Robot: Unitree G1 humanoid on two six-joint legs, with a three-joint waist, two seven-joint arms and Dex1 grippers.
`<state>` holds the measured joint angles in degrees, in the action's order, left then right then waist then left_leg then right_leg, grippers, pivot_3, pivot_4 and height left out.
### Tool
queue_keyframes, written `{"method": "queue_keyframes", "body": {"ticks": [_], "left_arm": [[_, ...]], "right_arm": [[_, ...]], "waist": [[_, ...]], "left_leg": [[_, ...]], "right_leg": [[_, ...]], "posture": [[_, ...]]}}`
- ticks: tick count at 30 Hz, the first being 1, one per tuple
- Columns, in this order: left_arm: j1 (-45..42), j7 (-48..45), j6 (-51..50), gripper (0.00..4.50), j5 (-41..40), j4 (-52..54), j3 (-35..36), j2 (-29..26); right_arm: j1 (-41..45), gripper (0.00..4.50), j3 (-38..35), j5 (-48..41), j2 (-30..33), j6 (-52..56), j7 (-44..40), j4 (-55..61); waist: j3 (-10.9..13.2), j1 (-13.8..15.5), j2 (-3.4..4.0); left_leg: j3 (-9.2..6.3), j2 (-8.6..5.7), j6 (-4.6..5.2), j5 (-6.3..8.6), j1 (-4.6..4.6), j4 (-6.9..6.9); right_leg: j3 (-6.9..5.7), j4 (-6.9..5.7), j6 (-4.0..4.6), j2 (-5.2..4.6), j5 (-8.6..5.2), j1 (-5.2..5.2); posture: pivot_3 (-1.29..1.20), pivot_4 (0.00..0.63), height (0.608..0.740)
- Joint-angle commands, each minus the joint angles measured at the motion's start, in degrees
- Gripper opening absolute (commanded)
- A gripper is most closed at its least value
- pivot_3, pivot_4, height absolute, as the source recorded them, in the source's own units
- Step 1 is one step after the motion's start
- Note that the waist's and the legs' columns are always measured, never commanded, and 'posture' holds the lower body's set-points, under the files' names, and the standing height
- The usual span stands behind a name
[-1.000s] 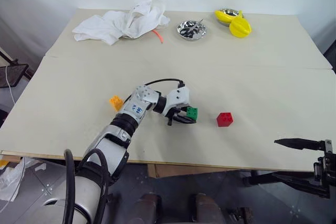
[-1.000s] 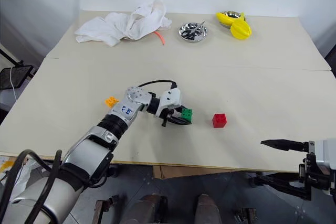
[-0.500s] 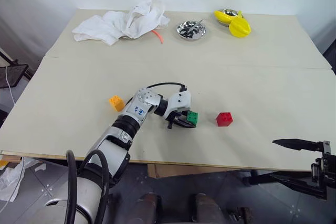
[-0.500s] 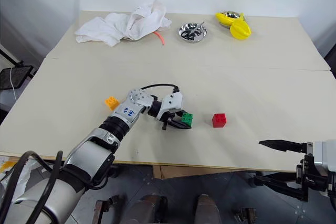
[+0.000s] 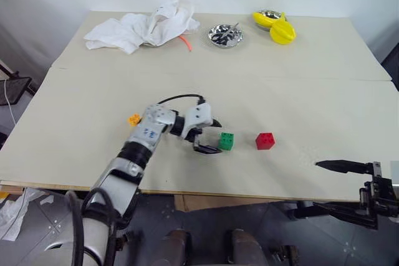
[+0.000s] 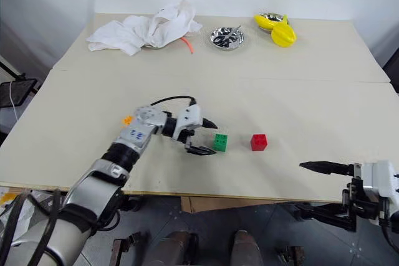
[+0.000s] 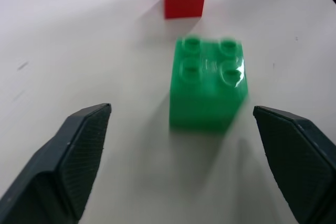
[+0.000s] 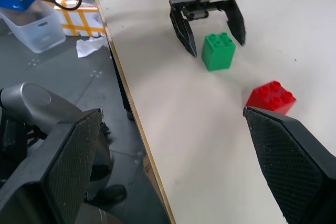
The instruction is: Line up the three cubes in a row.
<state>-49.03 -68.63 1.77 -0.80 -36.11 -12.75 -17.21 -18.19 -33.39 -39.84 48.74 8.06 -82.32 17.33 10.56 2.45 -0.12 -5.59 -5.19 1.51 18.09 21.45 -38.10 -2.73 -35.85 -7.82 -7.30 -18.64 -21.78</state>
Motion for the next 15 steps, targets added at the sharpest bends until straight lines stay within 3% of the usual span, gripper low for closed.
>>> {"method": "queue_keyframes", "body": {"ticks": [1,9,15], "left_arm": [[7.7,0.1,-3.2,4.47,-7.4,16.9,5.4,-3.1],[39.3,9.8,-4.1,4.47,-18.8,42.6,24.5,-9.9],[59.8,27.2,-7.0,4.47,-23.0,52.8,40.5,-3.8]], "right_arm": [[2.5,4.50,2.0,0.4,-0.8,-1.7,0.4,-1.3],[13.7,4.50,11.1,1.6,-2.4,-2.0,0.7,-6.7],[21.8,4.50,16.5,2.5,-4.4,-3.4,-0.1,-11.9]], "waist": [[0.0,-0.2,0.01],[-0.1,-1.3,0.14],[-0.1,-0.5,0.13]], "left_leg": [[-0.03,-0.02,0.00,0.00,0.00,0.00],[-0.12,0.03,-0.04,0.01,-0.13,0.06],[-0.22,-0.03,-0.02,0.01,-0.17,0.02]], "right_leg": [[0.06,-0.02,0.00,-0.06,0.00,0.00],[0.28,0.17,0.06,-0.12,-0.03,0.07],[0.27,0.29,0.08,-0.17,-0.04,0.25]], "posture": [[0.00,0.150,0.740],[0.00,0.150,0.740],[0.00,0.150,0.740]]}}
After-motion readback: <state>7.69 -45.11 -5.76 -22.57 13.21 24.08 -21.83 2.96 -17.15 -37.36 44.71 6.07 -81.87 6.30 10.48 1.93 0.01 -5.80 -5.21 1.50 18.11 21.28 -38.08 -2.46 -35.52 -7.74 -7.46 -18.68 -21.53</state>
